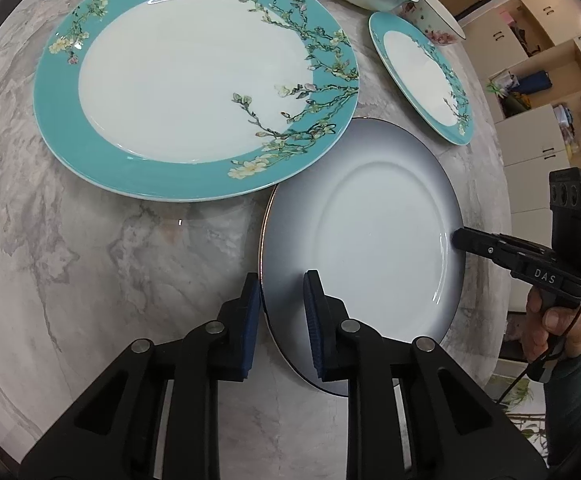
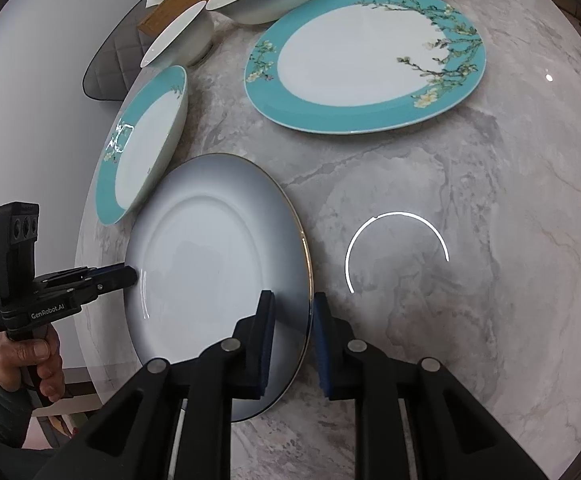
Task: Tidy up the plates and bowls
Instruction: 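Lift the grey-rimmed plate with the left gripper and carry it toward the table edge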
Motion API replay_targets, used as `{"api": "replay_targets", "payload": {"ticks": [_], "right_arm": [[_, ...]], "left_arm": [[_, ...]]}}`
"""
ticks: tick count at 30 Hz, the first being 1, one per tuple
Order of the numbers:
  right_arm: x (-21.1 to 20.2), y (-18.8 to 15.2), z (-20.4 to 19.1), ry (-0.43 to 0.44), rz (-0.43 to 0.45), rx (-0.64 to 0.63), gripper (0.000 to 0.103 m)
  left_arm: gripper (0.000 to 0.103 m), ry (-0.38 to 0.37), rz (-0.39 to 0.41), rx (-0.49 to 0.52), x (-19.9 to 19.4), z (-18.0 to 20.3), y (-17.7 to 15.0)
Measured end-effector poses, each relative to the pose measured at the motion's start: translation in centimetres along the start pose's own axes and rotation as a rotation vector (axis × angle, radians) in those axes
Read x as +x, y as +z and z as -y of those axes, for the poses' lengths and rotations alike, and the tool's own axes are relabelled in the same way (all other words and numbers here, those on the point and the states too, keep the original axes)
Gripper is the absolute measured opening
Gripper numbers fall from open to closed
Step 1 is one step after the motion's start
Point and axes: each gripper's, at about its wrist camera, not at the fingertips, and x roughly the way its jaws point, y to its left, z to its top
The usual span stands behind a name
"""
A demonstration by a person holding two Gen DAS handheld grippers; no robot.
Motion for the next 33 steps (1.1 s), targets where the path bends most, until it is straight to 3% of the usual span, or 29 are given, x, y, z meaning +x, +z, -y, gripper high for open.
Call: {"api": "replay_targets", "payload": {"ticks": [11, 21, 33], "right_arm": [[-0.1, -0.4, 0.8, 0.034, 0.0, 0.027, 0.019], [-1.2, -0.7, 0.2, 0.038, -0.003, 0.024, 0.018], [-5.0, -4.5, -3.1, 0.014, 0.034, 0.031, 0.018]], "left_arm": [[0.015, -0.06, 0.003, -0.067, -0.8, -1.1, -0.2], [0.015, -0.055, 0.016, -0.075, -1.9, -0.2, -1.8], [0.015, -0.076, 0.039, -0.039, -6.6, 1.4, -5.6]]}}
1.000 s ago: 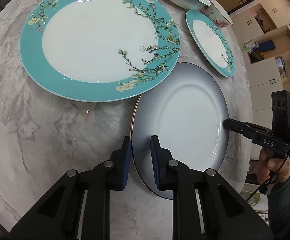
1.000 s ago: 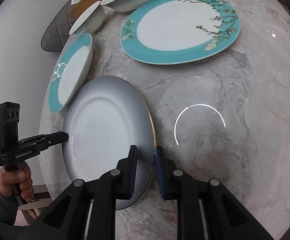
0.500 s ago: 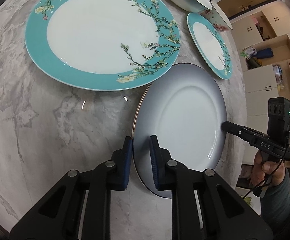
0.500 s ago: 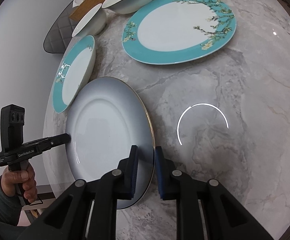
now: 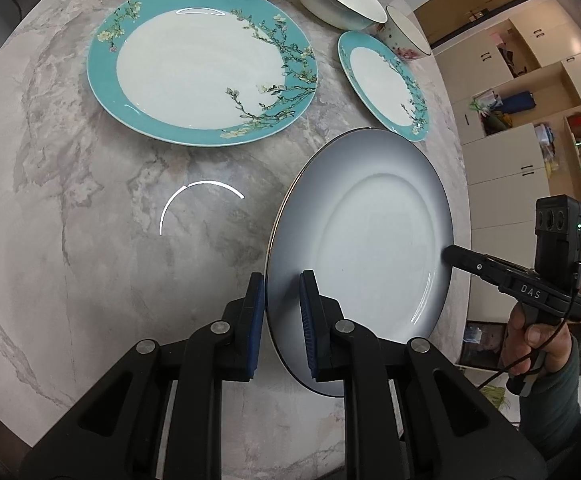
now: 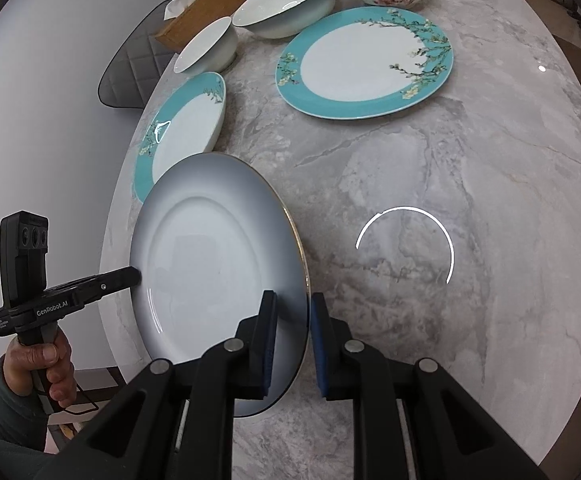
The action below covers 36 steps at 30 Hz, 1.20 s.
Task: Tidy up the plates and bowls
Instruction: 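Lift the grey-rimmed plate with the left gripper and carry it toward the table edge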
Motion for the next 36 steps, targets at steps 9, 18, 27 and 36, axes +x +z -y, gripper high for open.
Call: {"api": "replay_targets", "payload": {"ticks": [9, 18, 27, 36], "right_arm": [[1.0, -4.3, -1.7, -0.03, 0.019, 0.077, 0.019], [4.0, -7.3, -0.8, -0.066, 0.002, 0.161, 0.019], [4.6, -7.4, -0.3, -0.091, 0.013, 0.178, 0.021], [4.6, -7.1, -0.1, -0.085, 0.021, 0.163, 0.025]], "left_arm": [[0.015, -0.002, -0.032, 0.049, -0.6, -2.5, -3.7], [0.016, 0.013, -0.076, 0.076, 2.2, -4.7, -5.8], [0.016, 0.027, -0.06, 0.119, 3.0, -4.2, -4.5], [0.017, 0.017, -0.054, 0.123, 3.2, -4.0, -4.4]]}}
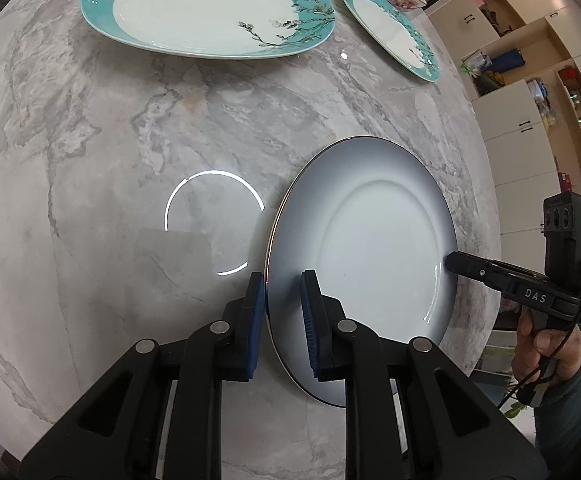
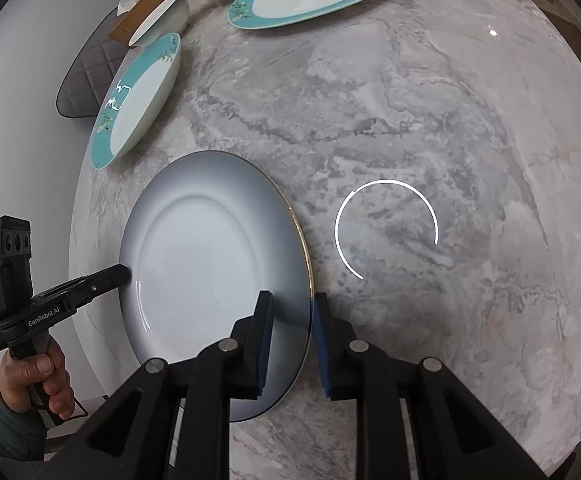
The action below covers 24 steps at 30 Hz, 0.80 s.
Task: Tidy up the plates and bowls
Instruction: 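Lift the grey-rimmed plate with the left gripper and carry it toward the table edge, then lower the grey-rimmed plate and open the left gripper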
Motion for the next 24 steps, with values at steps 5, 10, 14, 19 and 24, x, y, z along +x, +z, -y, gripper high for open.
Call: {"api": "replay_targets", "payload": {"ticks": [5, 10, 14, 19, 24], "right_arm": [[-0.1, -0.2, -0.6, 0.002, 0.013, -0.014, 0.031], [-1.7, -0.4, -0.4, 0.02, 0.065, -0.001, 0.057], [-4.4, -0.8, 0.0, 0.022, 0.158, 0.042, 0.088], [-7.7, -0.8, -0.2, 0.065, 0.304, 0.101, 0.103], [-9.5, 0.3, -2.2, 0.061, 0.375, 0.097, 0.103]], "left_arm": [[0.017, -0.019, 0.014, -0.012, -0.3, -0.3, -0.2], [0.018, -0.034, 0.072, -0.04, -2.3, -0.8, -0.4], [0.065, -0.072, 0.18, -0.084, -5.5, -1.5, -1.0], [0.101, -0.114, 0.257, -0.152, -8.9, -3.2, -0.5], [0.103, -0.05, 0.337, -0.125, -12.3, -4.0, 0.1]]}}
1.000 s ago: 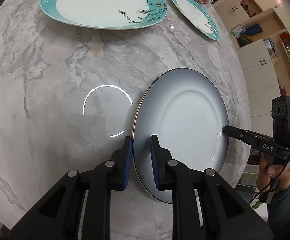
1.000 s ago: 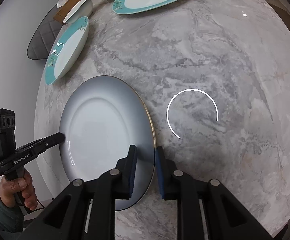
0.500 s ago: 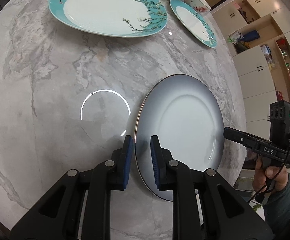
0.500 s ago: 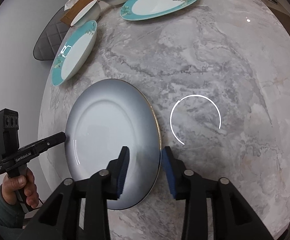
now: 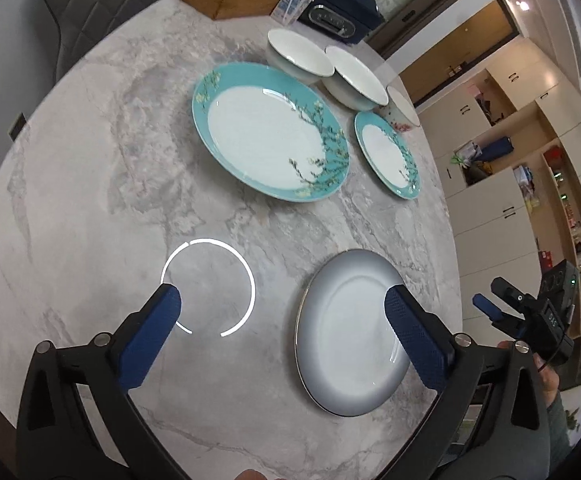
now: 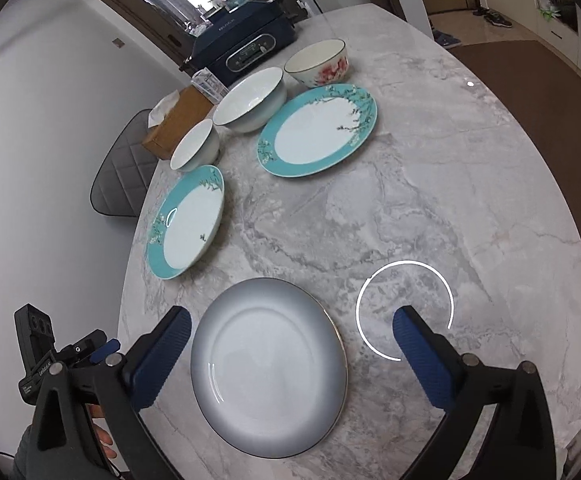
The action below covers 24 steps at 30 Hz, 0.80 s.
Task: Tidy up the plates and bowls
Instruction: 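Lower the grey-rimmed plate and open the left gripper, then move the left gripper to the large teal floral plate and grasp its rim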
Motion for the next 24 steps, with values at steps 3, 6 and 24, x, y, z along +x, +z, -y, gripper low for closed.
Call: {"api": "replay_targets", "payload": {"ticks": [3, 6, 24], "right_arm": [[-0.2, 0.6, -0.8, -0.015, 0.011, 0.011, 0.103], [-0.3, 0.9, -1.3, -0.021, 0.017, 0.0, 0.103], [2.7, 12.1, 4.9, 0.09, 0.061, -0.036, 0.103]], "left_arm": [[0.103, -0.029, 0.033, 0.009, -1.2, 0.3, 0.7], [0.103, -0.049, 0.069, 0.044, -1.9, 1.7, 1.4], [0.103, -0.117, 0.07, 0.143, 7.6, 14.7, 11.3]]}}
